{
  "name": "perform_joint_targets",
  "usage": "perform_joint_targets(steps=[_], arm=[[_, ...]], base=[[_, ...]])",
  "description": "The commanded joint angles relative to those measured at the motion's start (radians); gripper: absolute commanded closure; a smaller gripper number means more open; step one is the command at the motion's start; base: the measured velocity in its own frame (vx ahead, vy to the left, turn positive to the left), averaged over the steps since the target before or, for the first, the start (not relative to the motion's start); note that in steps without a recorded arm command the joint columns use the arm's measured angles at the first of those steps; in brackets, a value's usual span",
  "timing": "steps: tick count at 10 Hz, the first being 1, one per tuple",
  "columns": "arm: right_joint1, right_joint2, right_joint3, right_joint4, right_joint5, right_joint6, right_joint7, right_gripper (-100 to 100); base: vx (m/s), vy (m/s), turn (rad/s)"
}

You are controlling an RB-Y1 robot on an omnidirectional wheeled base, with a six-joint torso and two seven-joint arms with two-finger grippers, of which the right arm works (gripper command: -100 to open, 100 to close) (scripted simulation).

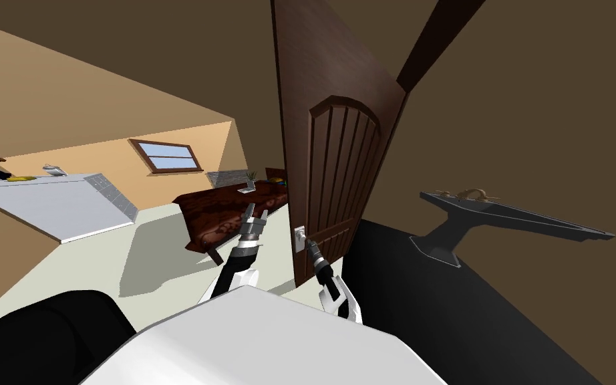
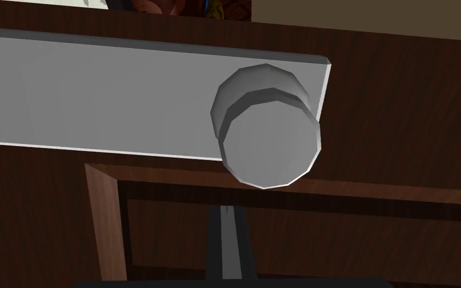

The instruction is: Push the door open

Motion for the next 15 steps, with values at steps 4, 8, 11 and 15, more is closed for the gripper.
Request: perform_joint_targets(steps=[4, 8, 11, 15], arm=[[0.021, 0.003, 0.034, -0.039, 0.002, 0.007, -0.024, -100], [0.017, -0.006, 0.031, -0.037, 0.0, 0.007, -0.024, -100], [0.007, 0.0, 0.018, -0.019, -0.003, 0.0, -0.016, -100], [-0.001, 0.02, 0.009, -0.009, -0.005, -0.003, -0.011, -100]], base=[[-0.198, -0.133, -0.011], [-0.037, -0.005, 0.014], [0.194, 0.146, 0.027], [0.163, 0.14, 0.02]])
